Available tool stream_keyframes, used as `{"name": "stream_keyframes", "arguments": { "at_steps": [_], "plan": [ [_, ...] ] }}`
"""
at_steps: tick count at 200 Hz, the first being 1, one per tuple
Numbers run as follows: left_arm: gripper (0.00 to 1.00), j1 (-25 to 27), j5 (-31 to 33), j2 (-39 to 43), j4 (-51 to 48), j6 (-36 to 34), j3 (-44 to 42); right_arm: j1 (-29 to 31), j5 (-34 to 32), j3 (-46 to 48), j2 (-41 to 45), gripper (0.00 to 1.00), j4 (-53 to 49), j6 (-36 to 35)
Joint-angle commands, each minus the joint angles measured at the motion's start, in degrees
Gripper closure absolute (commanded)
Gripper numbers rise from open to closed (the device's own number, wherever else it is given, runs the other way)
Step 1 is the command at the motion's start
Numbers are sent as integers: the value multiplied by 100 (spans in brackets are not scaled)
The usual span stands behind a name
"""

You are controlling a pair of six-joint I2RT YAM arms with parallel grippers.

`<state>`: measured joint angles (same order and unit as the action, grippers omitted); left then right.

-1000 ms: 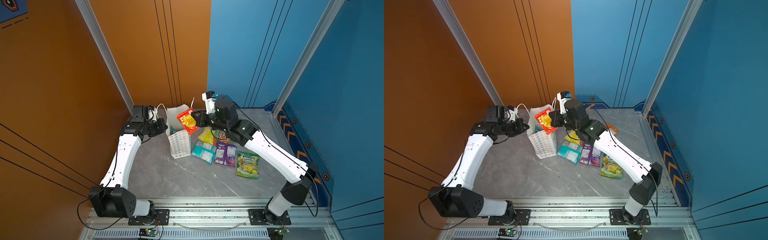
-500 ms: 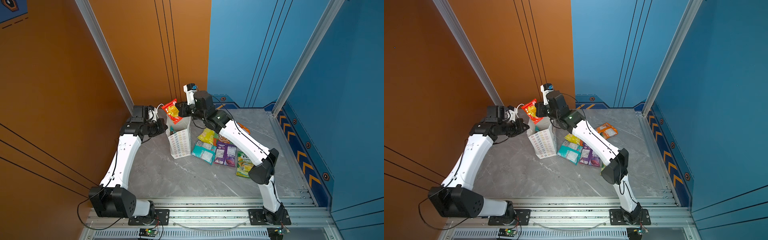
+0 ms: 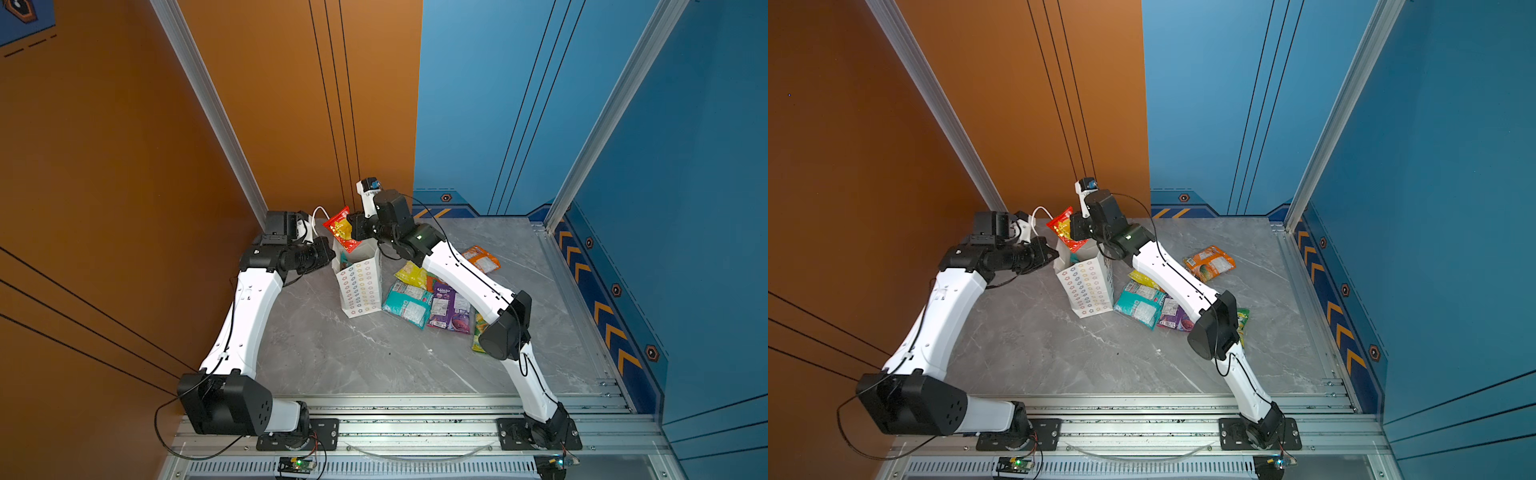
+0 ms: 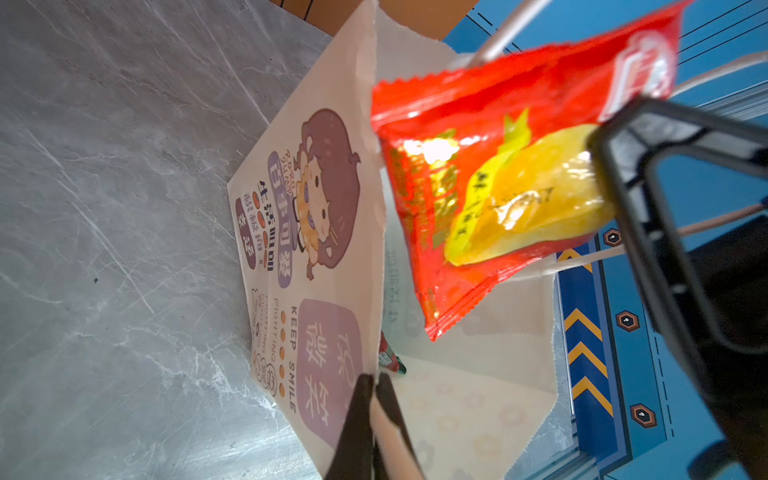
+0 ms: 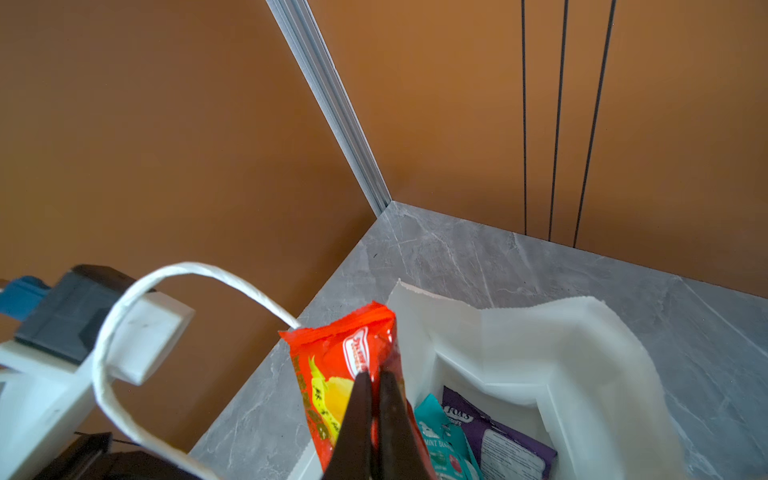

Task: Place the snacks into the paper bag
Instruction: 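Lower the red-yellow packet into the bag and open the right gripper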

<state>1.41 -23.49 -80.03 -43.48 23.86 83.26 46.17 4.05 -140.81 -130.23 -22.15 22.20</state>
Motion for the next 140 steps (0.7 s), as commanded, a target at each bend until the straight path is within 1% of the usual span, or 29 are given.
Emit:
{"name": "stream_keyframes", "arguments": {
  "at_steps": [1, 72, 76, 89, 140],
  "plan": [
    [100, -38, -227, 102, -72, 49, 76, -3, -48, 39, 147, 100, 42, -250],
    [100, -62, -243, 104, -71, 32, 76, -5, -86, 1790, 1100, 100, 703, -413],
    [100, -70, -238, 104, -70, 31, 76, -16, -88, 1891, 1309, 100, 742, -425],
    [100, -75, -239, 110, -71, 31, 76, -14, -89, 2213, 1495, 100, 856, -434],
    [100, -88, -238, 133, -72, 40, 76, 5, 62, 3056, 1976, 100, 1160, -469]
  ]
}}
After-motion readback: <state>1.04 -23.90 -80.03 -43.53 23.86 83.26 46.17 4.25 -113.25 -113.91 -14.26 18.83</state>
